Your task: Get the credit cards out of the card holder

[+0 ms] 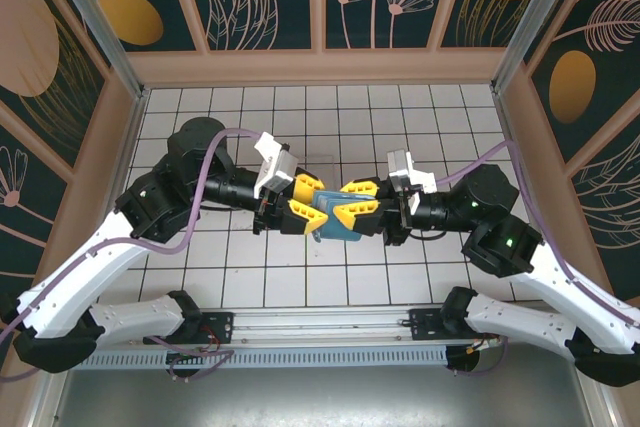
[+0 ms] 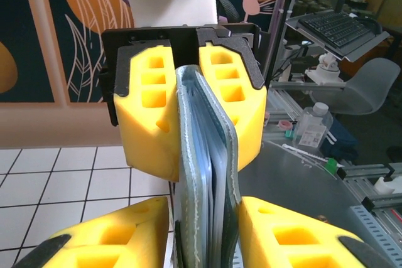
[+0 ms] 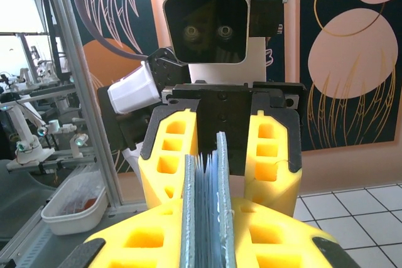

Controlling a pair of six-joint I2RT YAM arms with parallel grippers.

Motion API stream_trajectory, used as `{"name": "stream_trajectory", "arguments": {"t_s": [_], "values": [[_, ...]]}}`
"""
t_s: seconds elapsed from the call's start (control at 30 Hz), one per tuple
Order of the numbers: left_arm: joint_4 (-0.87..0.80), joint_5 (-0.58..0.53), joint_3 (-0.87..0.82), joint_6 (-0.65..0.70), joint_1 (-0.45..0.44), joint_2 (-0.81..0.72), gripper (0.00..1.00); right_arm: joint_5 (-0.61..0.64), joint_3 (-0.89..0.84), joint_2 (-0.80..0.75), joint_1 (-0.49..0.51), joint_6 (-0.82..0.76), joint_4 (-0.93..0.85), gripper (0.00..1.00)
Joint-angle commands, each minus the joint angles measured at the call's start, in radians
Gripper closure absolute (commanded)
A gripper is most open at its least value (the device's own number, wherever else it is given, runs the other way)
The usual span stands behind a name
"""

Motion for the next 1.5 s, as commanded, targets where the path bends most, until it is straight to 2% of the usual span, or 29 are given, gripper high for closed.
{"name": "stream_trajectory", "arguments": {"t_s": [0.0, 0.67, 1.33, 1.47], "values": [[-0.028, -0.072, -0.025, 0.01, 0.003, 0.003, 0.66, -0.047, 0.0, -0.024, 0.021, 0.017, 0.139, 1.0], [-0.029, -0.078, -0.049, 0.02, 0.003, -0.021, 0.77, -0.068, -0.009, -0.022, 0.042, 0.019, 0.189, 1.0], [-0.051, -0.064, -0.04, 0.031, 0.003, 0.02, 0.77, -0.064, -0.008, 0.005, 0.062, 0.006, 0.191, 1.0], [-0.07, -0.074, -0.035, 0.048, 0.004, 0.028, 0.81, -0.055, -0.002, 0.011, 0.067, -0.003, 0.178, 1.0]]}}
